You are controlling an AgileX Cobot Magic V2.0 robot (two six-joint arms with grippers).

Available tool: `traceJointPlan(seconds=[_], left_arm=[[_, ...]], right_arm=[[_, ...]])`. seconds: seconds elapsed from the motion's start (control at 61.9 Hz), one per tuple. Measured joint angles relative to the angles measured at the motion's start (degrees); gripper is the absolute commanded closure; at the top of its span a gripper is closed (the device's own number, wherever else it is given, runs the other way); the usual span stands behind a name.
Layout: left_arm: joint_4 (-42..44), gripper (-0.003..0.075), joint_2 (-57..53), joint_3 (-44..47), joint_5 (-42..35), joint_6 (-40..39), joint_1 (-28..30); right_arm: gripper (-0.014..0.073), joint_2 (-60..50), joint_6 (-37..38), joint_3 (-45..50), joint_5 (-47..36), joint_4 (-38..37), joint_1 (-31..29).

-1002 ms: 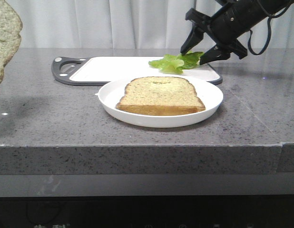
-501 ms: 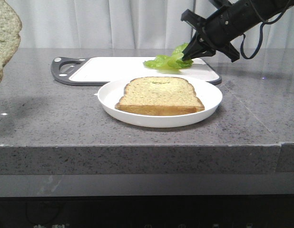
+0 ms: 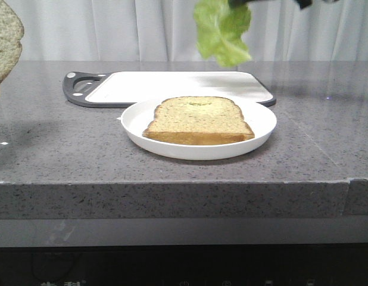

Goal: Left arm grabs bread, right arm adds lettuce
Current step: 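Grasp the green lettuce leaf on the cutting board with the right gripper, then carry the lettuce over the bread and lower it onto the slice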

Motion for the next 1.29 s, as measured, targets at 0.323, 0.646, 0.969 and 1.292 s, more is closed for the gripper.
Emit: traceJointPlan(seconds=[0.323, 0.646, 0.969, 1.292], left_arm=[[0.0, 0.0741, 0.0, 0.0, -0.1, 0.0, 0.0], [0.0, 0.0741, 0.0, 0.0, -0.2, 0.0, 0.0], [0.0, 0.0741, 0.0, 0.0, -0.3, 0.0, 0.0], [0.0, 0.0741, 0.0, 0.0, -0.3, -0.1, 0.0]], right_arm=[[0.0680, -20.3, -16.0, 24.5, 0.1, 11.9, 0.0], [0.0680, -25.6, -31.4, 44.0, 7.6, 31.4, 0.0], [0.0680, -25.6, -40.8, 52.7, 7.6, 39.9, 4.8], [0.0680, -25.3, -41.6, 52.8, 4.7, 43.7, 5.5]])
